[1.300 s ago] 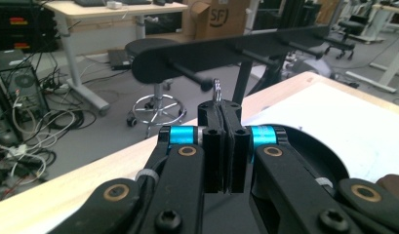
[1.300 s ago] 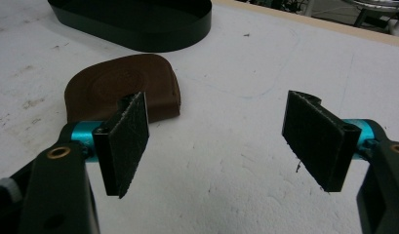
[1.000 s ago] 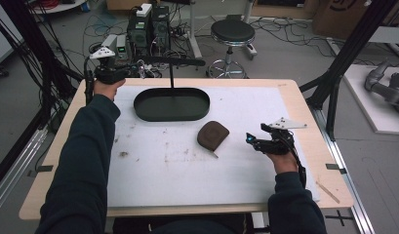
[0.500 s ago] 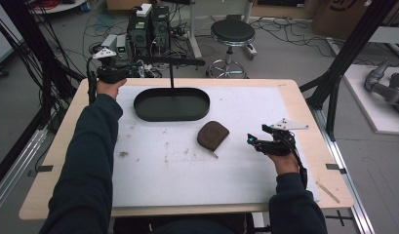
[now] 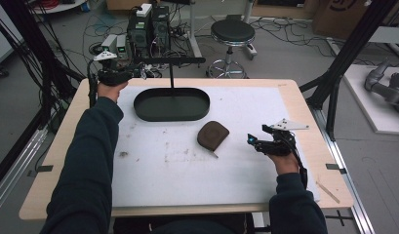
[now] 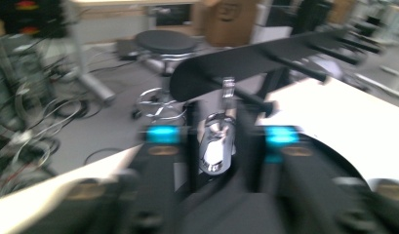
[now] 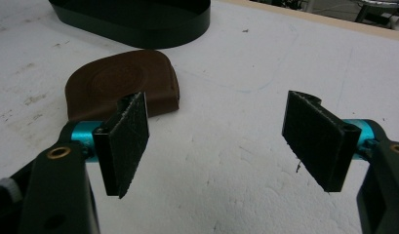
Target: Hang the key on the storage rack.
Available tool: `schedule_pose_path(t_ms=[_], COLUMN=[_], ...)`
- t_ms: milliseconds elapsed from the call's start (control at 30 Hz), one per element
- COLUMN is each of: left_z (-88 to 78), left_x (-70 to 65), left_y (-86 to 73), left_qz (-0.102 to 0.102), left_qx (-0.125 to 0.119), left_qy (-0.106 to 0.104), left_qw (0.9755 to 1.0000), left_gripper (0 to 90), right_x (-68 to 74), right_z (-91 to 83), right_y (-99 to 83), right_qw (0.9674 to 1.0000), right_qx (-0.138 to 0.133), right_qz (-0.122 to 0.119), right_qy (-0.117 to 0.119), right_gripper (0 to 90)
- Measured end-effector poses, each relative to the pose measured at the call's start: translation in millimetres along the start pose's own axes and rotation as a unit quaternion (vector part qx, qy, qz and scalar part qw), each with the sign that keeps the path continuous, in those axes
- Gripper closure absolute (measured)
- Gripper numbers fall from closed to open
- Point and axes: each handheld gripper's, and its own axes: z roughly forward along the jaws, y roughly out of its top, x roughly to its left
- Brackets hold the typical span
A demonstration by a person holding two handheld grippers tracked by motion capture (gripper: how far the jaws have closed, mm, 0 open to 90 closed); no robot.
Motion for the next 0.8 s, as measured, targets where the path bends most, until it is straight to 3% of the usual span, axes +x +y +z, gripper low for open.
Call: schedule_pose_path(t_ms=[67,133,167,200,267,400,533,600,800], left_z=[-6.6,-16.1,-21.7,-31.9,-37.8,-67.8,-80.8,-88.4,-106.2], left_x=[-0.3,-2.4,-3.7,-6.9,-10.0,-32.8,-45.1,-53.1,-69.9], left_y=[-3.7,-9.8,-13.9,-20.9,-24.6,-41.7,-51.0,-60.6,-86.4], left_qz=[0.002,0.007,0.007,0.004,0.003,0.002,0.012,0.031,0.03], left_qx=[0.001,0.001,-0.001,-0.004,-0.005,-0.023,-0.04,-0.049,-0.055], left_qy=[0.018,0.032,0.032,0.036,0.035,0.035,0.022,0.024,0.028], left_qw=[0.9998,0.9995,0.9995,0.9994,0.9994,0.9991,0.9989,0.998,0.9977], left_gripper=[62.8,54.1,51.9,43.2,39.9,17.4,17.0,16.9,16.9], right_x=[-0.2,-0.6,-0.7,-1.2,-1.2,0.5,1.9,3.9,7.9], right_z=[0.1,-0.1,-0.2,0.5,1.0,2.8,4.9,5.8,4.6], right_y=[0.0,0.0,0.0,0.2,0.3,3.3,4.9,4.9,8.0], right_qw=[1.0,1.0,1.0,1.0,1.0,0.9999,0.9998,0.9997,0.9994], right_qx=[0.0,0.0,0.0,-0.001,-0.001,0.002,0.004,0.009,0.002], right_qz=[-0.001,0.0,0.0,-0.001,-0.002,-0.011,-0.018,-0.023,-0.035], right_qy=[0.0,0.0,0.0,0.0,0.0,0.003,-0.002,-0.001,-0.005], right_gripper=[25.7,25.7,25.7,25.7,25.7,25.3,22.1,22.2,21.9])
